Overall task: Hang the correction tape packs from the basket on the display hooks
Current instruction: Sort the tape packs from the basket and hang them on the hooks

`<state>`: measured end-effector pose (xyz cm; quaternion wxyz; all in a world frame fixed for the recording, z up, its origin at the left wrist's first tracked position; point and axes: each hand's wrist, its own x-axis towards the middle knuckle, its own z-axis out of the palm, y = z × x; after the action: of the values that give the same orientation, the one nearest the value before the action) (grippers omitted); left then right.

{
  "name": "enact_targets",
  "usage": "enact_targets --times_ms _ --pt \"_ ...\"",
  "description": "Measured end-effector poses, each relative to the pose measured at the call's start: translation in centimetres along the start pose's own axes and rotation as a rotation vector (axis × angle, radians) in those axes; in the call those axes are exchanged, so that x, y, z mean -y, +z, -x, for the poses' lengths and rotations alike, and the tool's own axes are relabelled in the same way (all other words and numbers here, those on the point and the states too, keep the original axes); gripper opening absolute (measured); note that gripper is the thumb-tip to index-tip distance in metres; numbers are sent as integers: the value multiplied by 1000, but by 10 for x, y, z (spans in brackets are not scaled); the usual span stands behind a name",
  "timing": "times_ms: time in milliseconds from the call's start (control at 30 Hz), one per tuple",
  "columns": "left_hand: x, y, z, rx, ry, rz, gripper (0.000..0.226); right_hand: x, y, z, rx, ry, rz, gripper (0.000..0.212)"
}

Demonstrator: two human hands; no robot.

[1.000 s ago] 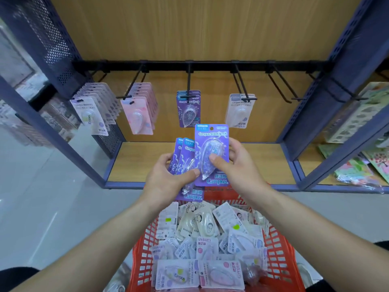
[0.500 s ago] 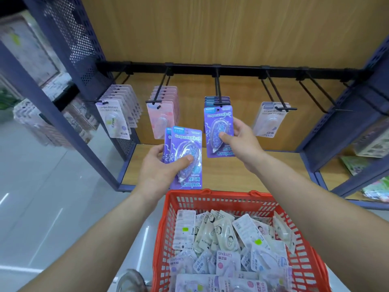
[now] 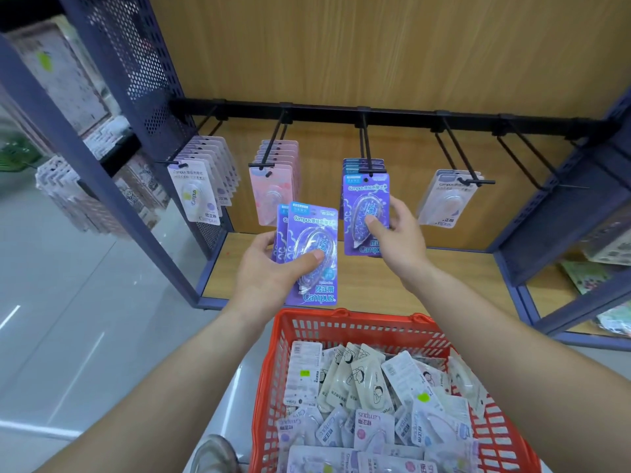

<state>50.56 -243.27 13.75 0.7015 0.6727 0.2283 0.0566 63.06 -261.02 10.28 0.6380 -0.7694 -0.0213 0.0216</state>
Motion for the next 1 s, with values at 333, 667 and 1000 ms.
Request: enact_targets --times_ms 333,667,1000 --pt "3 6 -6 17 -6 23 61 14 0 -14 -79 100 408 53" --pt "3 23 -5 66 27 58 70 29 -4 68 375 224 -209 20" --pt "12 20 -20 75 42 -9 36 18 -5 47 229 262 -317 15"
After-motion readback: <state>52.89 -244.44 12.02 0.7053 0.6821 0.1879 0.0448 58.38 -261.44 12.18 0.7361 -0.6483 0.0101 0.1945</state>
